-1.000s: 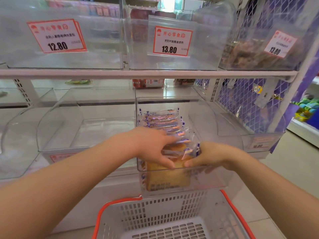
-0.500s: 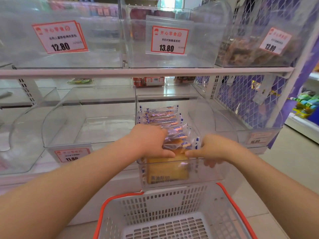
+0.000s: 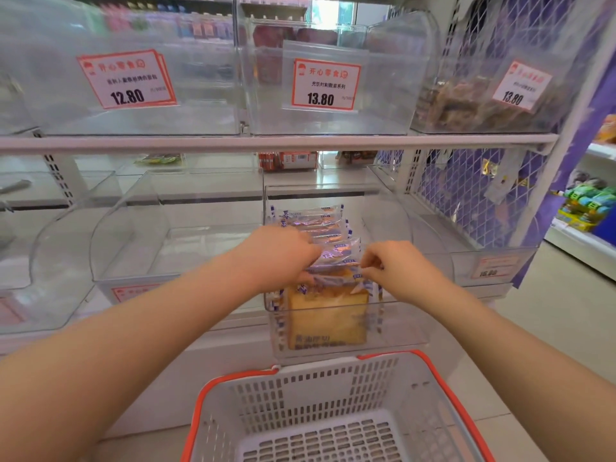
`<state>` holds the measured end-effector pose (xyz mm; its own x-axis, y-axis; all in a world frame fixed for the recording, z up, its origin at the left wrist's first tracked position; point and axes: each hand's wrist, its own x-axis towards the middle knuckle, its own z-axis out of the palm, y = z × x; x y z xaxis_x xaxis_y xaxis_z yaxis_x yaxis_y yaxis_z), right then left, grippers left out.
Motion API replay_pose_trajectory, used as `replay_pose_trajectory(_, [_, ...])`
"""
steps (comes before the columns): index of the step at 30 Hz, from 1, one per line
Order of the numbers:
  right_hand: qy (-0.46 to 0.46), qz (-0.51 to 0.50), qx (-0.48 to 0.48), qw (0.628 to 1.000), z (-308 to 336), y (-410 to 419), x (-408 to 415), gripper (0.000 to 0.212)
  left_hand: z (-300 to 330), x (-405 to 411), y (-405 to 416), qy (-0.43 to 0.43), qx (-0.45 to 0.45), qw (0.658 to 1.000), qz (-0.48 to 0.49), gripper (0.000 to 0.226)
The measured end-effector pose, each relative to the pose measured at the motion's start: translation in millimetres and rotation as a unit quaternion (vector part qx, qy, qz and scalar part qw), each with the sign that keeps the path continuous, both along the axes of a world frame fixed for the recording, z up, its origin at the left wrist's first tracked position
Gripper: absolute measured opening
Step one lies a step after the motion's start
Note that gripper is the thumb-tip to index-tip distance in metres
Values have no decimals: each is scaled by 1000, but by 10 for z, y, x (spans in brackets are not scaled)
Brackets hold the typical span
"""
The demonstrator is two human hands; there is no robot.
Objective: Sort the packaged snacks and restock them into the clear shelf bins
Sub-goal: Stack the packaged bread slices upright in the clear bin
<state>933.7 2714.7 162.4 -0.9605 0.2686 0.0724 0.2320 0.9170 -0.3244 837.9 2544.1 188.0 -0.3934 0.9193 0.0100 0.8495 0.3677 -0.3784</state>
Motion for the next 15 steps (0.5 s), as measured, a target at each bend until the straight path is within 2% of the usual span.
replay_pose_trajectory(3, [-5, -7, -32, 999, 27, 75, 23, 12, 37, -33, -42, 12, -75, 997, 22, 32])
replay_pose_trajectory(5, [2, -11, -49, 999, 47, 133, 58, 18, 57, -29, -42, -6, -86, 996, 35, 28])
replay_pose_trajectory(9, [-6, 2, -51, 999, 28, 164, 78, 11, 130, -37, -58, -59, -105, 991, 54, 24])
replay_pose_trajectory(12, [36, -6, -91, 995, 35, 153, 7, 12, 161, -67, -21, -62, -87, 992, 60, 33])
replay_pose_trajectory(15, [31, -15, -91, 995, 65, 145, -109, 23, 115, -97, 59, 0, -47, 998, 47, 21])
